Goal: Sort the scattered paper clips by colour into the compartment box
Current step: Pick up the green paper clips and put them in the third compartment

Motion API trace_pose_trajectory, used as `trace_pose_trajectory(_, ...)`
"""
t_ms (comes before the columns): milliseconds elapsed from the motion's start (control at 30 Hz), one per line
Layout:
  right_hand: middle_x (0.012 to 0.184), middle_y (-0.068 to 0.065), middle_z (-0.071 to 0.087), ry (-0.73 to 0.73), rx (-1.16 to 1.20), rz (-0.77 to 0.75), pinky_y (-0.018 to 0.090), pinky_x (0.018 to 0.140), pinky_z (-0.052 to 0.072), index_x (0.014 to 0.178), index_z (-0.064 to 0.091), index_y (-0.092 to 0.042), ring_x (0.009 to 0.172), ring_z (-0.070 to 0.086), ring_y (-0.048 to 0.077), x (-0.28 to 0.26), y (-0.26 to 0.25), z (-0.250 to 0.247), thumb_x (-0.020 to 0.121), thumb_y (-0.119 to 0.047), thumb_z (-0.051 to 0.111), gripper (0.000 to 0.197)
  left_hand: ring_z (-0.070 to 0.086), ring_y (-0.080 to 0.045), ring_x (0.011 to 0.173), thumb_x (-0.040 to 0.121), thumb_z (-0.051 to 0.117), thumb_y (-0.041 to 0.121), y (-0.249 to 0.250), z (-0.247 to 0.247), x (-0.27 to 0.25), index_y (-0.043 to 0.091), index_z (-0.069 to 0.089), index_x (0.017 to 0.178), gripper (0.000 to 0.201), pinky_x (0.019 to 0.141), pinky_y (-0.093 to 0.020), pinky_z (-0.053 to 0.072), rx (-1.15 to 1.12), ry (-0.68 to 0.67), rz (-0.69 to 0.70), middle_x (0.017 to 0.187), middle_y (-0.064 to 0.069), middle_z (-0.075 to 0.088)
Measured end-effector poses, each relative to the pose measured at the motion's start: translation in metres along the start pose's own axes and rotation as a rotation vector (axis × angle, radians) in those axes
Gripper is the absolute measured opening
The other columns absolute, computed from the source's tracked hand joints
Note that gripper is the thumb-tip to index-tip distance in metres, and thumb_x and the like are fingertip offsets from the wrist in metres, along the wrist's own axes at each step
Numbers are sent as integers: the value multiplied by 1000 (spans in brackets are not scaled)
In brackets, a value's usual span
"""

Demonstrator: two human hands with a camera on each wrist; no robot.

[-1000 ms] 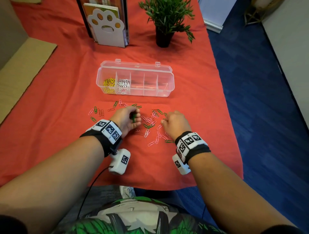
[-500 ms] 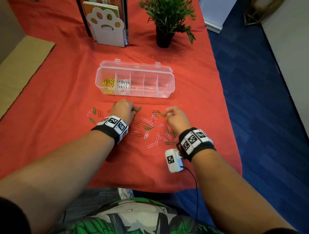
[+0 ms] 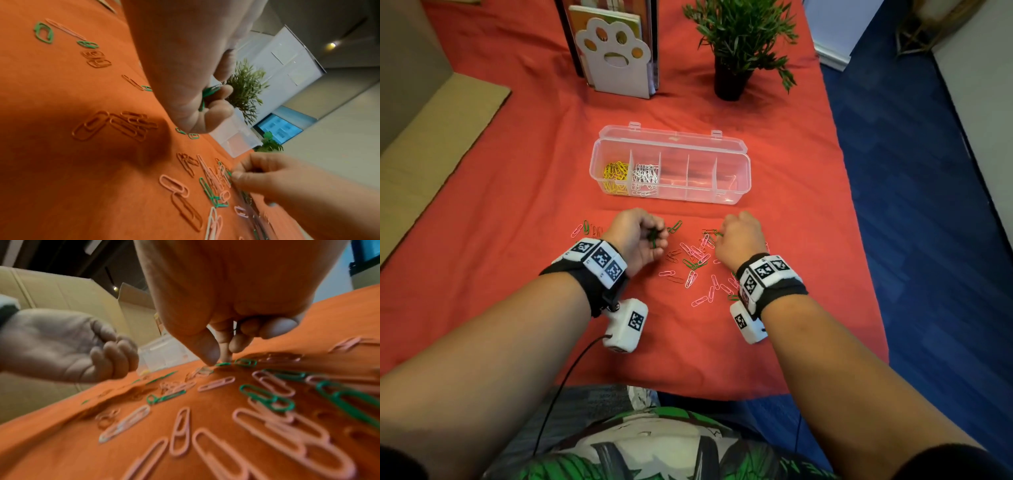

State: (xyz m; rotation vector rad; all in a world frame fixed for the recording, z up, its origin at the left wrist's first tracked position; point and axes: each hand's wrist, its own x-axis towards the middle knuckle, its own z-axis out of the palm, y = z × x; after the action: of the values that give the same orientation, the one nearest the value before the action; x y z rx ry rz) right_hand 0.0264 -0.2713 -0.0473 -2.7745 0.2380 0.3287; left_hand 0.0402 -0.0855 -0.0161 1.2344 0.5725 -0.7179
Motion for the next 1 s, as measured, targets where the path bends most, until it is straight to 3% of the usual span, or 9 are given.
trace_pose_trajectory(133,118,15,47,-41,-156,-68,41,94,41,113,50,-2,113,44,34,-5,-9,3,84,-7,47,30,52,-11,49,83,31,8,4,1,1,12,54,68,28,47,-18,46,4,21,33,62,-2,53)
trace_pose_trajectory(233,116,17,48,-72,-140,-82,41,93,41,112,50,0,111,47,36,-8,-8,2,84,-3,42,29,42,-13,47,89,46,23,1,4,12,18,53,64,26,46,-20,37,353,174,156,59,0,46)
trace_pose_trajectory(333,102,13,57,-106,183,57,32,81,41,96,56,-9,95,54,29,-9,1,-3,83,0,44,19,60,-24,71,83,60,33,-2,3,20,17,64,72,20,67,-29,45,916,332,384,75,-7,66)
trace_pose_trajectory(433,81,0,57,-90,639,189,25,62,39,85,55,-19,68,50,13,-11,13,-4,84,0,45,21,63,-29,97,82,64,27,-5,6,22,11,71,93,21,82,-31,46,1282,386,512,99,-11,71)
trace_pose_trajectory(600,69,-2,44,-121,1268,426,17,42,31,84,55,-18,53,33,8,-18,29,-18,86,6,35,31,65,-35,89,82,58,15,-10,9,26,6,74,85,18,79,-35,50,1450,349,513,90,-19,71)
trace_pose_trajectory(733,65,0,42,-149,1555,525,19,43,37,75,51,-12,53,37,11,-23,36,-28,91,-9,37,21,63,-36,84,85,50,13,-12,11,24,-3,69,80,25,75,-35,47,1407,332,519,85,-22,70)
trace_pose_trajectory(833,67,1,41,-158,1514,536,18,43,40,77,52,-11,55,42,11,-22,33,-26,93,-6,39,21,57,-27,73,86,50,18,-11,11,19,7,65,74,22,69,-29,42,1210,290,398,77,-12,65)
trace_pose_trajectory(933,69,3,46,-153,1287,499,18,43,41,79,53,-13,55,44,11,-17,28,-17,93,2,36,27,44,-11,44,84,44,15,-11,12,12,17,49,62,23,46,-19,34,501,129,117,59,-1,46)
trace_pose_trajectory(1000,69,1,51,-105,872,377,21,47,38,70,52,-20,54,45,12,-13,25,-13,91,-3,42,28,41,-10,41,77,37,10,-10,9,6,15,49,62,20,41,-14,33,84,32,26,53,1,45)
